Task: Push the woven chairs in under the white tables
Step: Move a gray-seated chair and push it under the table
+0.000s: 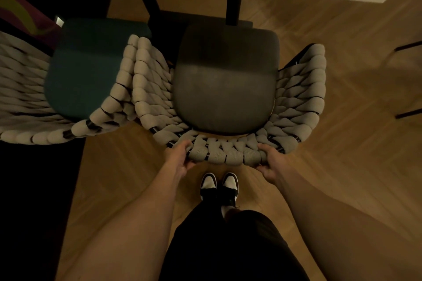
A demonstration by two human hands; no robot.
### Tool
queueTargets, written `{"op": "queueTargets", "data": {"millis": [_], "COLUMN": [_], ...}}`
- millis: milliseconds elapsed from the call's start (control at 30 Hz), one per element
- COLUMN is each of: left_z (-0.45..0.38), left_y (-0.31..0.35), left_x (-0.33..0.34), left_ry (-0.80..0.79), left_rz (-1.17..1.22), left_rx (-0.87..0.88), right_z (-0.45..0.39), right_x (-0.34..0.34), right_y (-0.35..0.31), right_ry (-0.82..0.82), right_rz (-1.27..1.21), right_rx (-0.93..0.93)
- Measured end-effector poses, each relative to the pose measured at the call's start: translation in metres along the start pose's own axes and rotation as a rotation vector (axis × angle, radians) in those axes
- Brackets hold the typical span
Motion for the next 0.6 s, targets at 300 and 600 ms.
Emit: {"op": "queueTargets", "data": {"millis": [300,600], "left_z": [0.04,0.087], "left_y": [0.029,0.001], "left_x": [-0.039,0.069], "left_ry": [0.358,-0.282], "left_rz": [-0.741,-1.57], "left_rx": [0.513,0.885], "right_z": [0.032,0.079], "right_x": [-0.024,-0.038], "right_y": [-0.007,-0.015], "right_ry": [0.119,0.186], "right_rz": [0.808,1.45], "right_rx": [-0.187,-0.454]}}
Point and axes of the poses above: each hand's wrist, its own z-axis away from the middle knuckle, its own x-axis out of the palm, y = z × x, the point moved 6 cm from there along -z, towards the middle knuckle, and after that the axes turned 5 degrees about z, right-handed, at the moved point
